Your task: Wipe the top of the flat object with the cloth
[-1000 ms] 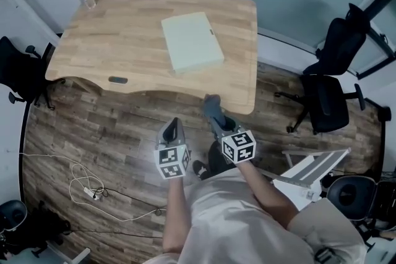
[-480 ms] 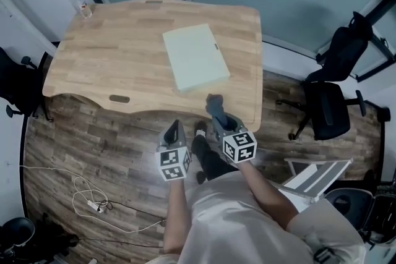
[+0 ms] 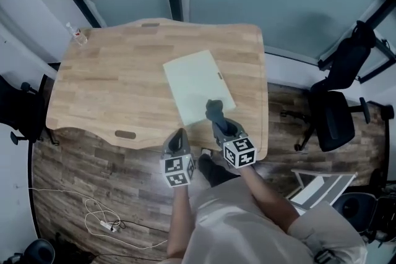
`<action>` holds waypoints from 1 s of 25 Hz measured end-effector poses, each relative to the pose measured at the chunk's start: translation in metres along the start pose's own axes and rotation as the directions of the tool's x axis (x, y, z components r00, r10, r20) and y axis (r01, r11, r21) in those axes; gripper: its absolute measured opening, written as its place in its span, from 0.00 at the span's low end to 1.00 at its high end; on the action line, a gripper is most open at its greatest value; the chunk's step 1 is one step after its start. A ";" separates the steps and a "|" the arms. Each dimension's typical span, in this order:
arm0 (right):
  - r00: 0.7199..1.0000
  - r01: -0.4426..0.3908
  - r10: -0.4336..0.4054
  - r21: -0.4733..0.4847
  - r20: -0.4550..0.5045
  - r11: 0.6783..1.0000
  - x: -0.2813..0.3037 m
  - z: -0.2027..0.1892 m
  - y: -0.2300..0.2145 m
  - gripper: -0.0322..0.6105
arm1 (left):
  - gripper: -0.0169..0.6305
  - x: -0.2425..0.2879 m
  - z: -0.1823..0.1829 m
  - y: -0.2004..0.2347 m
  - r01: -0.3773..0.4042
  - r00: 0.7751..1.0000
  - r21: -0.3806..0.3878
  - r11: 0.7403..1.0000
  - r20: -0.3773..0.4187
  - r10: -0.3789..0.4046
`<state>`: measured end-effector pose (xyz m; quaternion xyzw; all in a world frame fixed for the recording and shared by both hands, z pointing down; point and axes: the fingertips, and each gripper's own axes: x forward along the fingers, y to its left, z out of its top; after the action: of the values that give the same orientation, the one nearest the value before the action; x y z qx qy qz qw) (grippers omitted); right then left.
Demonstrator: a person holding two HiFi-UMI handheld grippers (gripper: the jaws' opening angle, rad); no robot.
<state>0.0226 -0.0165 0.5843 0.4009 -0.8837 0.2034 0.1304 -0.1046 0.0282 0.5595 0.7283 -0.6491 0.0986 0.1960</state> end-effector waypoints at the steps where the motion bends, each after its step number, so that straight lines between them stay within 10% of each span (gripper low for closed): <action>1: 1.000 0.002 -0.002 0.001 0.004 1.000 0.006 0.006 -0.005 0.21 | 0.04 0.009 0.004 0.002 0.005 1.000 0.000 1.000 -0.006 -0.005; 15: 0.996 -0.002 -0.004 0.071 0.087 0.998 0.090 0.084 -0.096 0.21 | 0.04 0.148 0.034 0.015 0.090 0.992 0.025 0.996 -0.087 -0.087; 25: 0.991 0.016 -0.025 -0.075 -0.130 0.997 0.199 0.104 -0.143 0.21 | 0.04 0.241 0.019 0.026 0.118 0.969 0.036 0.992 -0.223 -0.107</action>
<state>-0.0036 -0.2808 0.6074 0.3906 -0.8759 0.1952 0.2051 -0.0995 -0.2006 0.6423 0.7532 -0.5784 0.1833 0.2541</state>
